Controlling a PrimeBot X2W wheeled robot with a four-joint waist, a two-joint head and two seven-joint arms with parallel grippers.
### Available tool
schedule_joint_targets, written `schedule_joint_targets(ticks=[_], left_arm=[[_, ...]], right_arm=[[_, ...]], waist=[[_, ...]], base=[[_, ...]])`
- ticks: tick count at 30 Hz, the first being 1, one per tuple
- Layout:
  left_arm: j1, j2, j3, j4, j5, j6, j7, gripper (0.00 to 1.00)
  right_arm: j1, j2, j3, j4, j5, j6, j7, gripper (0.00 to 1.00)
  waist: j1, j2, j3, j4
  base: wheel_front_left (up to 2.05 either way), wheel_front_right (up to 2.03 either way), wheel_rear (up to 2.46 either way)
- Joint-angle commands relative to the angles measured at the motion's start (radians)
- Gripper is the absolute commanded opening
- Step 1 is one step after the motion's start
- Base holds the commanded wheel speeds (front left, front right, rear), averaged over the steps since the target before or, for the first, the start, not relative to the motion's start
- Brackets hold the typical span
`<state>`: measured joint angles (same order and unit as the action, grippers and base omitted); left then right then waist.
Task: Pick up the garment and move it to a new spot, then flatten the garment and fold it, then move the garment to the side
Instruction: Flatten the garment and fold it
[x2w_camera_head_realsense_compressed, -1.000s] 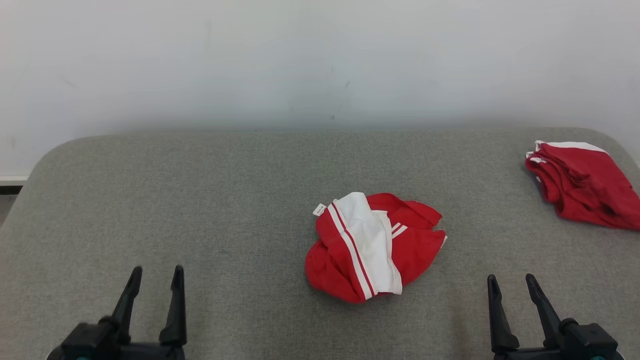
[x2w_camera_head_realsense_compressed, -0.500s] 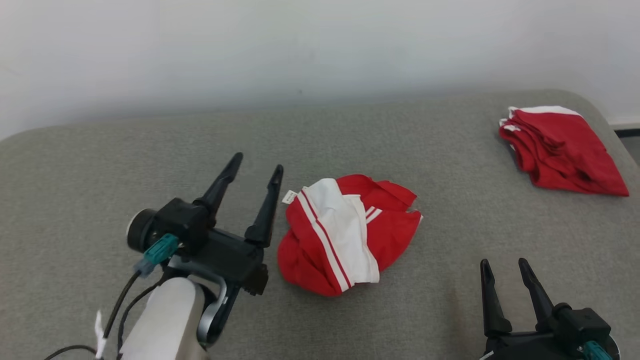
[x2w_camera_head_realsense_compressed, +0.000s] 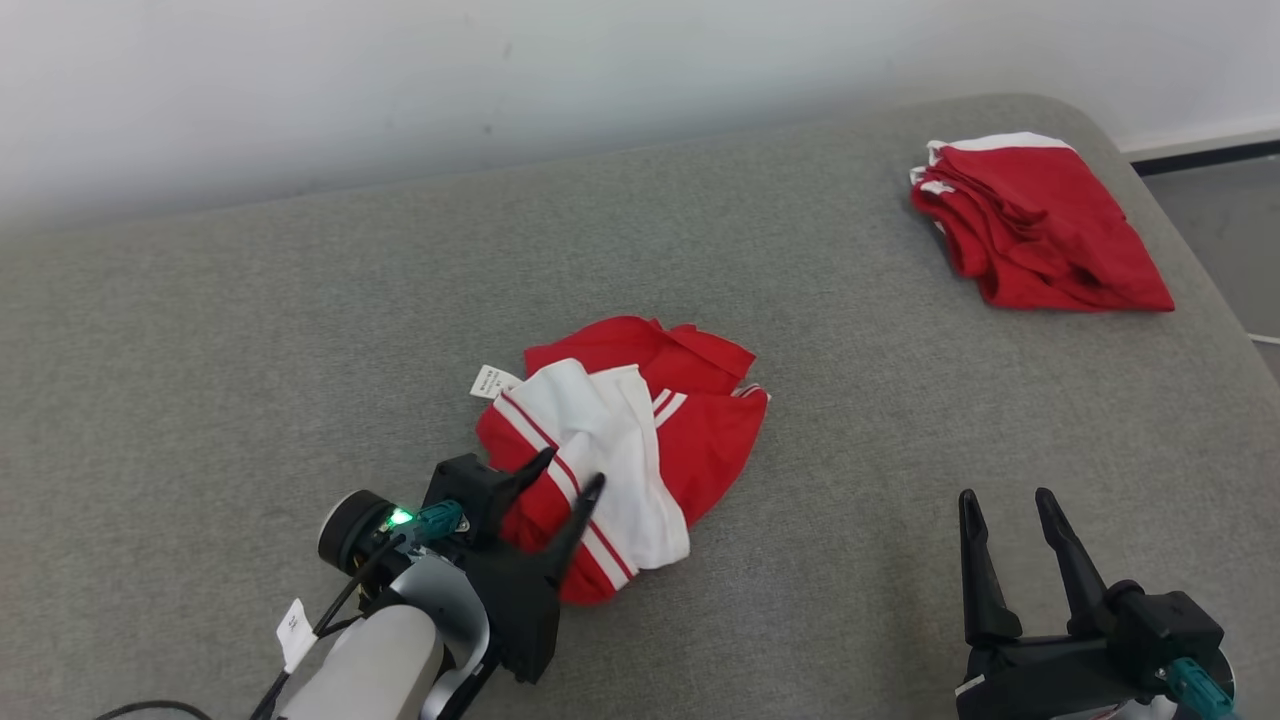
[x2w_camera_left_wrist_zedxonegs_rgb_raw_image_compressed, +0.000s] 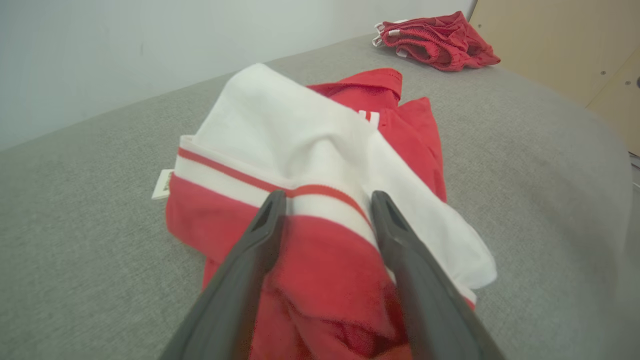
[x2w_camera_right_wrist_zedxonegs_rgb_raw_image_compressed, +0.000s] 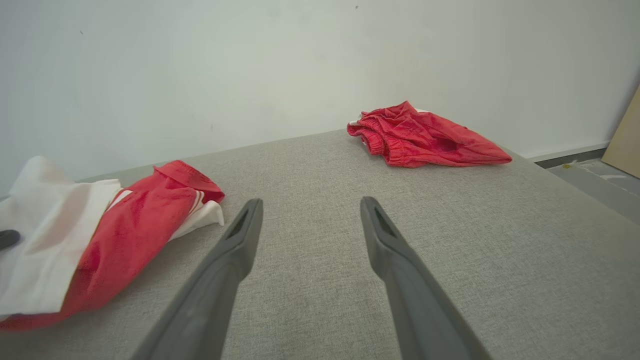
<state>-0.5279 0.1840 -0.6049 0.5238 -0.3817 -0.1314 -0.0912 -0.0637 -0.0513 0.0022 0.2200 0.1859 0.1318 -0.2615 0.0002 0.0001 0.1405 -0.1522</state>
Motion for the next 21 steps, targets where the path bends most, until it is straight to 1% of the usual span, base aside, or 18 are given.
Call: schedule_joint_targets(ticks=[1, 5, 9, 13, 14, 15, 19, 21], left_arm=[[-0.022, 0.013, -0.014, 0.009, -0.014, 0.003, -0.010, 0.00], [-0.061, 0.007, -0.027, 0.011, -0.030, 0.003, -0.056, 0.00], [-0.149, 0.000, -0.007, 0.010, -0.044, 0.003, -0.084, 0.00], [-0.266, -0.050, -0.008, -0.006, -0.053, 0.002, -0.100, 0.00], [-0.266, -0.050, -0.008, -0.006, -0.053, 0.002, -0.100, 0.00], [-0.302, -0.062, -0.006, -0.011, -0.054, 0.002, -0.105, 0.00], [-0.426, -0.114, -0.032, -0.022, -0.076, 0.003, -0.116, 0.00], [-0.480, -0.126, -0.049, -0.027, -0.093, 0.003, -0.125, 0.00]], right_arm=[[-0.011, 0.001, -0.001, -0.005, 0.006, -0.003, -0.004, 1.00], [-0.004, 0.001, -0.002, -0.017, 0.008, -0.003, -0.004, 1.00], [0.009, 0.001, -0.004, -0.015, 0.006, -0.003, -0.004, 1.00], [0.009, 0.001, -0.005, -0.006, 0.014, -0.003, -0.004, 1.00], [0.009, 0.001, -0.005, -0.006, 0.014, -0.003, -0.004, 1.00], [0.006, 0.001, -0.003, -0.004, 0.016, -0.003, -0.004, 1.00], [0.002, 0.001, -0.002, 0.003, 0.018, -0.003, -0.004, 1.00], [0.001, 0.001, -0.002, 0.006, 0.016, -0.003, -0.004, 1.00]], waist=[[-0.0002, -0.0001, 0.019, -0.024], [-0.0002, -0.0001, 0.016, -0.037], [-0.0002, -0.0001, 0.002, -0.041], [-0.0002, -0.0001, -0.009, -0.045], [-0.0002, -0.0001, -0.009, -0.045], [-0.0002, -0.0001, -0.011, -0.046], [-0.0002, -0.0001, -0.019, -0.054], [-0.0002, -0.0001, -0.022, -0.057]], base=[[0.00, 0.00, 0.00], [0.00, 0.00, 0.00], [0.00, 0.00, 0.00], [0.00, 0.00, 0.00], [0.00, 0.00, 0.00], [0.00, 0.00, 0.00], [0.00, 0.00, 0.00], [0.00, 0.00, 0.00]])
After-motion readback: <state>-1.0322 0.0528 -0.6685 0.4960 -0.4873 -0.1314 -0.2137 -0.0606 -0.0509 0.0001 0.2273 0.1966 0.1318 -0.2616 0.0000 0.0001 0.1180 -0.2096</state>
